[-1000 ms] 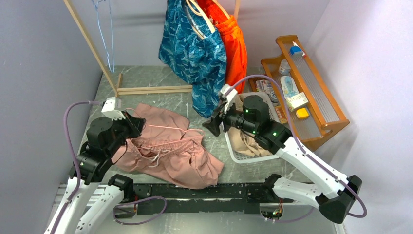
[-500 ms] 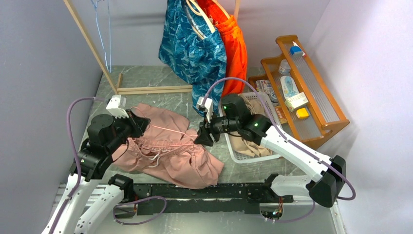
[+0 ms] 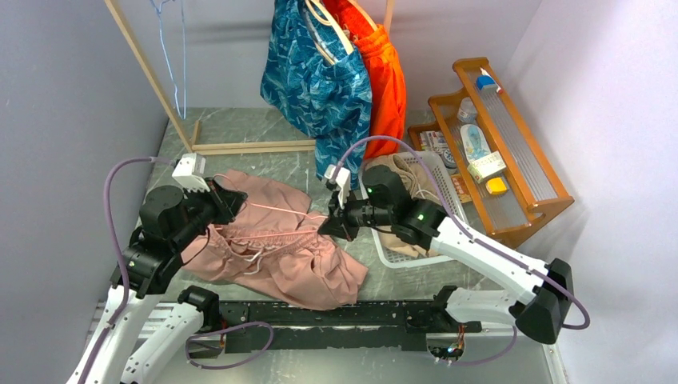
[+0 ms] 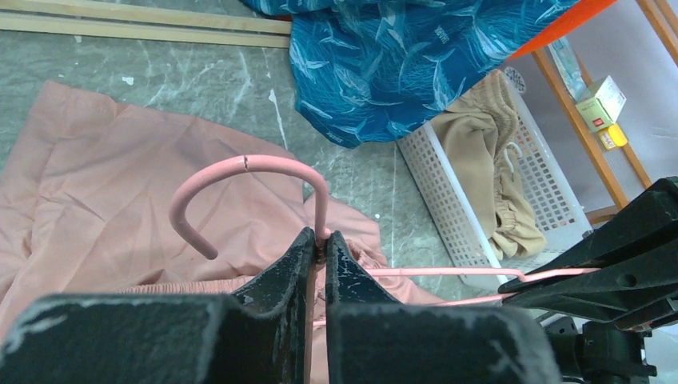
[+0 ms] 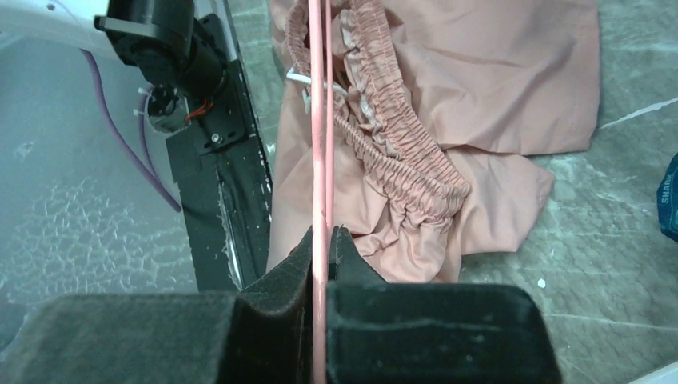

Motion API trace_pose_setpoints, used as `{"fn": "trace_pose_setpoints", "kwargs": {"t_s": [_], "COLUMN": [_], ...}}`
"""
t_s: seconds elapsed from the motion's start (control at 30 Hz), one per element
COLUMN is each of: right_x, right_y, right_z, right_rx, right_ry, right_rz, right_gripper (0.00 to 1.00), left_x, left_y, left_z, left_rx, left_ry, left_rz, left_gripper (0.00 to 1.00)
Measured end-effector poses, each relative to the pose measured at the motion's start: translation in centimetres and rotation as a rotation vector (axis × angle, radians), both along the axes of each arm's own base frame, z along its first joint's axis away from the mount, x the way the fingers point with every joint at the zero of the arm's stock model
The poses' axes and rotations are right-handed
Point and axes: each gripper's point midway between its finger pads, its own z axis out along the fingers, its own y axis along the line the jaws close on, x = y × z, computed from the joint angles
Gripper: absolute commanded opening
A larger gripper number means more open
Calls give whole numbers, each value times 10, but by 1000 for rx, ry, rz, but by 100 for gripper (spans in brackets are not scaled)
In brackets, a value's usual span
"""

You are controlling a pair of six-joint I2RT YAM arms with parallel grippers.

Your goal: Remove the shorts from the hanger

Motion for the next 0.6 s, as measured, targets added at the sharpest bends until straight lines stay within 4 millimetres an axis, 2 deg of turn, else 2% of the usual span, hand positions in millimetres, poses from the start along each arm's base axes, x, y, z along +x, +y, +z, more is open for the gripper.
{"fn": "trace_pose_setpoints", "kwargs": {"t_s": [0.07, 0.1, 0.13, 0.17, 0.2, 0.23, 0.4, 0.6], "right_x": [-1, -2, -2, -1, 0, 2, 9, 17], "right_y": [-2, -3, -4, -5, -6, -7, -10, -16], "right_z": [4, 6, 8, 11, 13, 14, 7, 2], "right_rx": [35, 47, 59, 68, 73, 74, 44, 15], "right_ry": [-16, -24, -32, -39, -45, -49, -49, -53], "right_rz": [-15, -21, -29, -38, -50, -60, -108, -165], "right_gripper": [0, 0, 0, 0, 0, 0, 0, 0], "left_x": [-1, -2, -2, -2, -2, -2, -2, -8], "left_y": [-1, -1, -2, -2, -2, -2, 0, 8], "left_z": [1, 1, 1, 0, -1, -2, -4, -4], "left_rx": [-7, -8, -9, -9, -7, -6, -5, 1], "left_ry": [-3, -3, 1, 6, 11, 15, 25, 16], "left_rz": [-5, -7, -10, -12, -12, -9, 1, 35], "left_gripper": [11, 14, 22, 43, 59, 64, 79, 81]}}
